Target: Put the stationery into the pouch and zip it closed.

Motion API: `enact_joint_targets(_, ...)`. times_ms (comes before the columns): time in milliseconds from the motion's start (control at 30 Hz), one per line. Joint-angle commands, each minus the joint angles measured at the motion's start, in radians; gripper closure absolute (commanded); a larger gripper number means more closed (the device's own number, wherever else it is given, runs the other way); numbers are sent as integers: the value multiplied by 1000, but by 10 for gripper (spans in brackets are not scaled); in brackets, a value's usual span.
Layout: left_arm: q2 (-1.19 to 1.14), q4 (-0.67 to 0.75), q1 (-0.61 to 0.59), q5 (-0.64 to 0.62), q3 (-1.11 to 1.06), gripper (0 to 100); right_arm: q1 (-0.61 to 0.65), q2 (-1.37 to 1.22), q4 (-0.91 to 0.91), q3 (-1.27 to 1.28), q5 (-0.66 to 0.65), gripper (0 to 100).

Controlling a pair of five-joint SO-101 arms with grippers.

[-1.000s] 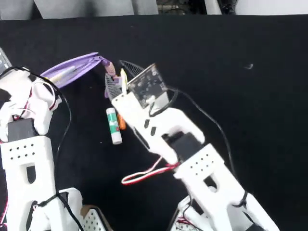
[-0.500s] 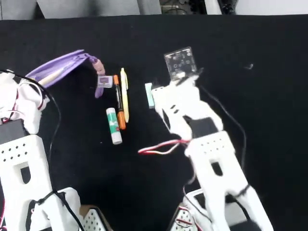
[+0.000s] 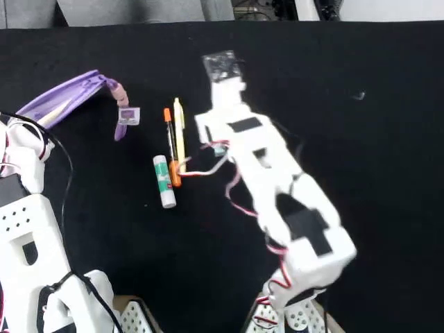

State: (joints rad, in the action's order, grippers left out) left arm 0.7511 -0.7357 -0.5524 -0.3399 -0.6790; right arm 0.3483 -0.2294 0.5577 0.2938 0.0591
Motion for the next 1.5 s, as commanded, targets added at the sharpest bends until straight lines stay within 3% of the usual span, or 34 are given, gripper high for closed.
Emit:
enact_joint_targets(0, 2, 29, -18, -6, 38, 971, 63, -93, -25, -182, 9, 854)
enact_joint_targets(333, 2, 29, -18, -6, 38, 971, 103, -363, 5, -499, 9, 854)
enact_joint_targets(1000, 2, 29, -13, -6, 36, 971, 129, -823, 502, -1265, 9, 855)
enact_joint_targets(1233, 6, 31, -12, -6, 25, 971, 114, -998, 690, -1580, 5, 989)
enact_joint_targets(1467, 6, 29, -12, -6, 25, 971, 91, -1093, 835, -1805, 2, 988)
